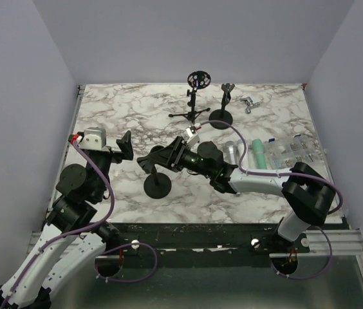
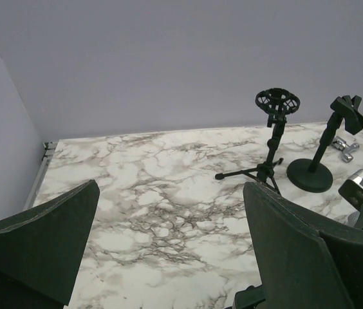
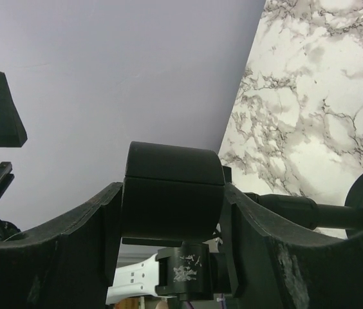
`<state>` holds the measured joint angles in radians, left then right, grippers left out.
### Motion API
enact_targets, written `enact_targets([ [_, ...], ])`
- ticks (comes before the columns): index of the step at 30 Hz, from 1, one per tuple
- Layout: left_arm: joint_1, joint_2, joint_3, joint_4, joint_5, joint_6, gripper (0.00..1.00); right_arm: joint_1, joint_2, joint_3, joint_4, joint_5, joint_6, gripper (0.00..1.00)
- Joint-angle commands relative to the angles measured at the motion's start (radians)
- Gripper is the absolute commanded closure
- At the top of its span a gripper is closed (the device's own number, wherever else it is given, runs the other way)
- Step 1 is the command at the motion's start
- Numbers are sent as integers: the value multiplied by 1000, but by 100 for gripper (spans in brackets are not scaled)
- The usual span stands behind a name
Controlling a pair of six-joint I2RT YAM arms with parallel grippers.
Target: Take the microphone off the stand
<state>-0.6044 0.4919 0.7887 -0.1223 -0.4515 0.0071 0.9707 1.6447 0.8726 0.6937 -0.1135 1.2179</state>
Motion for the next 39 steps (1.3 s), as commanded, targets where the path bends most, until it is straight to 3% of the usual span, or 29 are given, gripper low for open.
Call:
enact_targets([
  [1,-4,8,14,-13,24,-27,3,10,65,-33,-287,-8,-129,36],
  [11,-5,10,15,-15,28,-30,3,9,-94,103,-471,46,-414,0],
  [22,-5,2,15,-14,32,-33,3,9,-284,117,-537,39,-725,0],
  [28,-4,2,16,-15,36,-35,3,9,-324,-58,-392,-23,-739,0],
  [32,-5,5,15,-14,37,-36,3,31,-277,-198,-187,-80,-667,0],
  [34,-5,8,15,-14,37,-38,3,80,-253,-255,-91,-25,-687,0],
  [39,-4,14,17,-18,37,-39,3,226,-142,-310,50,291,-838,1],
])
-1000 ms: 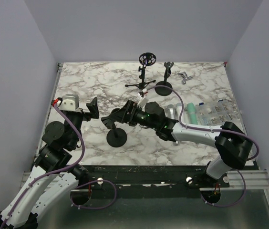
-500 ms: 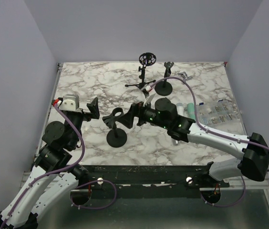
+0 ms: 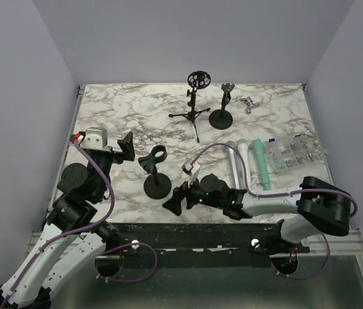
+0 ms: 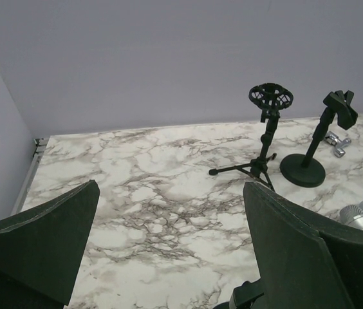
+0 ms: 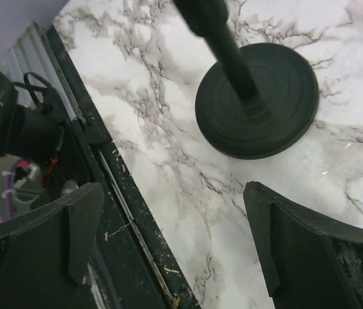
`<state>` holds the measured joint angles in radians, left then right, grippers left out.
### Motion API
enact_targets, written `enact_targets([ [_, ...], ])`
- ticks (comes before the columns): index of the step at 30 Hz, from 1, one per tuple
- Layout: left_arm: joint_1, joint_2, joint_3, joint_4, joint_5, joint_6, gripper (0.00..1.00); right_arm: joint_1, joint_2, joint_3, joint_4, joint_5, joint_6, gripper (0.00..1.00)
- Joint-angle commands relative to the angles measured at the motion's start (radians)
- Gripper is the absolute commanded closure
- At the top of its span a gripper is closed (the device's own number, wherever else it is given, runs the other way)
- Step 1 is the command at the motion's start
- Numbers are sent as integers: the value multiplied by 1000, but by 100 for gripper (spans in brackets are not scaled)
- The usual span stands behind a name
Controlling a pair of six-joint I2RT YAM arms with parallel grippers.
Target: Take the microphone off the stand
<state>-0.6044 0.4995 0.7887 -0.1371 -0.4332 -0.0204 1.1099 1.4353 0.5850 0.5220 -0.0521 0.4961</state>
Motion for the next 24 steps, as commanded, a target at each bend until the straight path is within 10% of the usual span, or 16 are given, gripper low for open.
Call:
enact_targets([
  [1,-4,7,17,-4,19,-12,3,98,95,-24,247,283,-132,2],
  [24,-4,-28,18,-2,26,-12,3,131,424,231,587,545,-417,37],
])
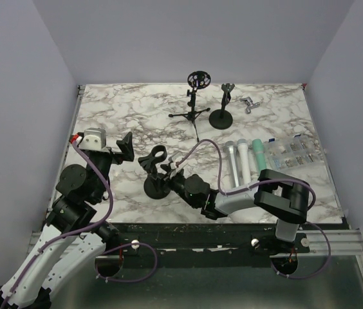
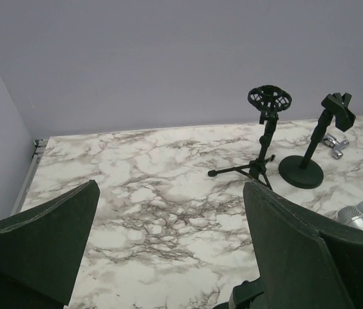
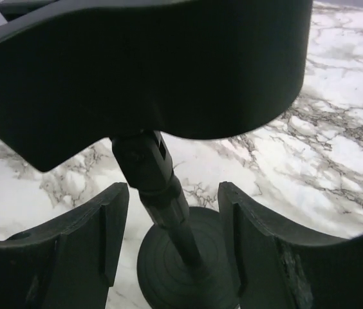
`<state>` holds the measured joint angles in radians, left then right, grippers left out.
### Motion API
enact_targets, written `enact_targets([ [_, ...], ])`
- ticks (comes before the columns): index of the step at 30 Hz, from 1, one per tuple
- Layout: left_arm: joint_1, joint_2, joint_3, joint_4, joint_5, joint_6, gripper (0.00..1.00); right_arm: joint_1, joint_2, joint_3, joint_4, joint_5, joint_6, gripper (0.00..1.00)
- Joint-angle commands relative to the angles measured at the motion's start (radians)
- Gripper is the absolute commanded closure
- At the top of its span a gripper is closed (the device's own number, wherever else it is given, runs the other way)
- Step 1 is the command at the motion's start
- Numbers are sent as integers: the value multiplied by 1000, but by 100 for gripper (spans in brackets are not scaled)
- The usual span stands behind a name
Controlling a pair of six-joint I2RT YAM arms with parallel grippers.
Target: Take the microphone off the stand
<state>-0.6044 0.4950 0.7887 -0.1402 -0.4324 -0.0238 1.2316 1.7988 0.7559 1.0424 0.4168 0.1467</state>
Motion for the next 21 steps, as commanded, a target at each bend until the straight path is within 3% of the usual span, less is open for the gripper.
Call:
enact_targets([
  [1,-4,-28,18,1,23,-8,3,9,79,79,61,98,-73,40],
  [5,-4,-44,18,2,27,-11,3,9,128,121,97,195,-108,65],
  [11,-5,-62,20,1,41,-18,3,-5,214,215,216,304,-282,92],
  [14,-4,-72,20,2,39,-17,3,-50,255,291,214,305,-315,97],
  [21,-5,-82,18,5,32,-16,3,-204,351,481,124,222,-241,98],
])
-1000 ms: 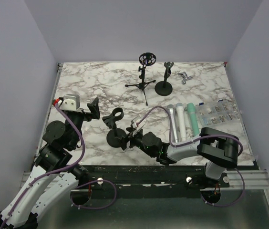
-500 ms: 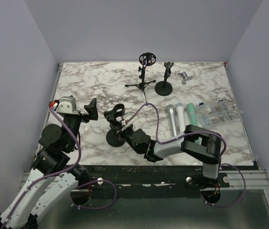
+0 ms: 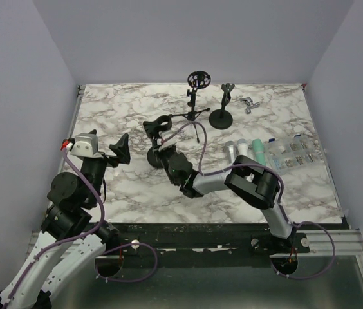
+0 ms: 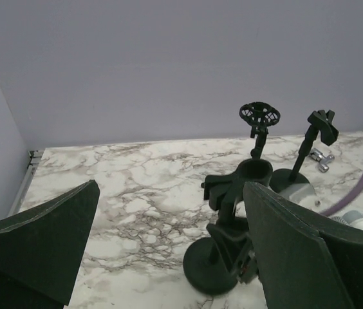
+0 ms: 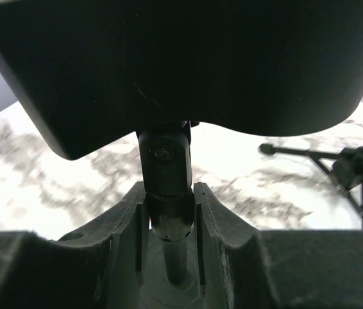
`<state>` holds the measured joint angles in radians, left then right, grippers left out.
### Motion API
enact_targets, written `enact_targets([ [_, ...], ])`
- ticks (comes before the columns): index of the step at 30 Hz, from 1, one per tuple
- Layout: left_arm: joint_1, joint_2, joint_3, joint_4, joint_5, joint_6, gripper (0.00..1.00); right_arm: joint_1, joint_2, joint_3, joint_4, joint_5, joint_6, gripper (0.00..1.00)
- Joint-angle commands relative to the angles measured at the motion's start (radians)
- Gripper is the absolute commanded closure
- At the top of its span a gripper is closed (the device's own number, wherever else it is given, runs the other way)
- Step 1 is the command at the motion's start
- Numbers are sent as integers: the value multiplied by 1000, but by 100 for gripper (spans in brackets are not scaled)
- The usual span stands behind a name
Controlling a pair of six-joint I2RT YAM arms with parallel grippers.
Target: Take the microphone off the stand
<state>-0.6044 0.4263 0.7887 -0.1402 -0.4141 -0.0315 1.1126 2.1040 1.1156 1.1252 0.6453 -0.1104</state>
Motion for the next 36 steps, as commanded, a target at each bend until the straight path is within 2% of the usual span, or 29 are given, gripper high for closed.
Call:
enact_targets([
  [1,-4,-16,18,4,14,-8,3,-105,62,149,16,-27,36,99],
  [13,-5,-33,16,8,14,-10,4,-254,316,603,-206,-166,-25,99],
  [19,-5,-30,15,10,25,-15,4,-261,416,792,-310,-214,-2,99],
  [31,-5,-4,12,12,11,-7,4,-298,705,1278,-489,-238,34,98],
  [36,-5,9,9,13,11,-8,4,-345,753,1355,-540,-262,81,99],
])
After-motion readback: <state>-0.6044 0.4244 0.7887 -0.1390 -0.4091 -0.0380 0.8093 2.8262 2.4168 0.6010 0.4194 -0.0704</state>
